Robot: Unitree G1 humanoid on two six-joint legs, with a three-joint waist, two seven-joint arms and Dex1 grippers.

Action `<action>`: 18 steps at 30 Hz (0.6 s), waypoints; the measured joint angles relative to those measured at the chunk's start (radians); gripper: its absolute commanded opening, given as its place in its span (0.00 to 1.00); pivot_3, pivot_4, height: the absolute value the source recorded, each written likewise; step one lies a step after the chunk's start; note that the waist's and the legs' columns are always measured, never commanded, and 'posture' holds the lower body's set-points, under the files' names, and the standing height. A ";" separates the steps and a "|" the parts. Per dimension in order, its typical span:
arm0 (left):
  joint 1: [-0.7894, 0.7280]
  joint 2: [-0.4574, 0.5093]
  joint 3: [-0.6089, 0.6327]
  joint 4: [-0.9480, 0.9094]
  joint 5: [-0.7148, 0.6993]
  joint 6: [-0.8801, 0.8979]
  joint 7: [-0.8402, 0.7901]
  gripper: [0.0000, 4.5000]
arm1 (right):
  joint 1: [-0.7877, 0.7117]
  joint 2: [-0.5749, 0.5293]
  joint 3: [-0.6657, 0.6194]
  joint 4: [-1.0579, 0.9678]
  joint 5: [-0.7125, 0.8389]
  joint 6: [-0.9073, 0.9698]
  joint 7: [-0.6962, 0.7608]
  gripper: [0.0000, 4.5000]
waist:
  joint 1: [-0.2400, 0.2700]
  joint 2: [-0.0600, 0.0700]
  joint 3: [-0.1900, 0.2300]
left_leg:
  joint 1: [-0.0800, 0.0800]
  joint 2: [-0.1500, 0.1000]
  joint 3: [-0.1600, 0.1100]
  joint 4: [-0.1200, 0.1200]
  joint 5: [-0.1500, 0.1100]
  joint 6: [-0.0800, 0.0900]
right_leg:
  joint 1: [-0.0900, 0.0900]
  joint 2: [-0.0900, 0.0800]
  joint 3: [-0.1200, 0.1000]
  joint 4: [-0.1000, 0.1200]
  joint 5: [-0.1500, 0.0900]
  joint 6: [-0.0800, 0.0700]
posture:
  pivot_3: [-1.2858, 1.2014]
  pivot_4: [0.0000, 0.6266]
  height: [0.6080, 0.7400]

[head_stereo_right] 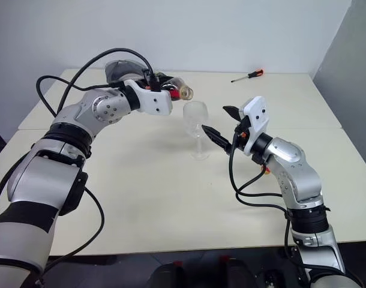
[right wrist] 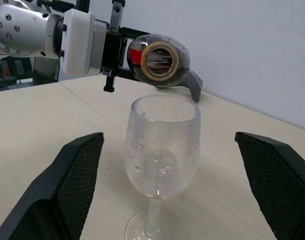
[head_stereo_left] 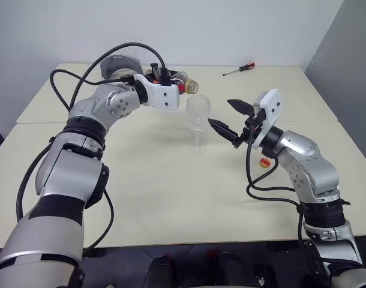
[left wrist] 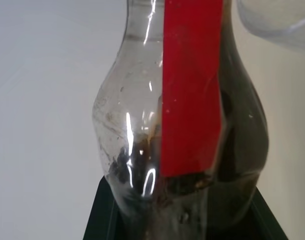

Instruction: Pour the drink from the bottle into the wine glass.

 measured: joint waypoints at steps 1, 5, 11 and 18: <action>0.000 0.002 -0.003 0.002 0.004 0.000 0.004 0.23 | 0.000 0.001 0.000 0.000 0.000 0.000 0.000 1.00 | 0.000 0.000 0.000 | 0.000 0.000 0.000 0.000 0.000 0.000 | 0.000 0.000 0.000 0.001 0.000 0.000 | 0.52 0.24 1.00; -0.005 0.010 -0.014 0.013 0.009 -0.001 0.016 0.23 | 0.003 0.004 0.001 0.000 -0.001 -0.001 0.000 1.00 | 0.000 0.000 0.000 | 0.000 0.000 0.000 0.000 0.000 0.000 | 0.000 0.000 0.000 0.001 0.000 0.000 | 0.52 0.24 1.00; -0.018 0.019 -0.016 0.017 0.019 -0.001 0.032 0.23 | 0.004 0.006 0.001 0.000 -0.017 -0.004 0.002 1.00 | 0.000 0.000 0.000 | 0.000 0.000 0.000 0.000 0.000 0.000 | 0.000 0.000 0.000 0.002 0.000 0.000 | 0.52 0.24 1.00; -0.024 0.020 -0.026 0.020 0.035 -0.003 0.039 0.23 | 0.009 0.008 0.002 0.000 -0.019 -0.015 0.002 1.00 | 0.000 0.000 0.000 | 0.000 0.000 0.001 0.000 0.000 0.000 | 0.000 0.000 0.001 0.002 0.000 0.000 | 0.52 0.24 1.00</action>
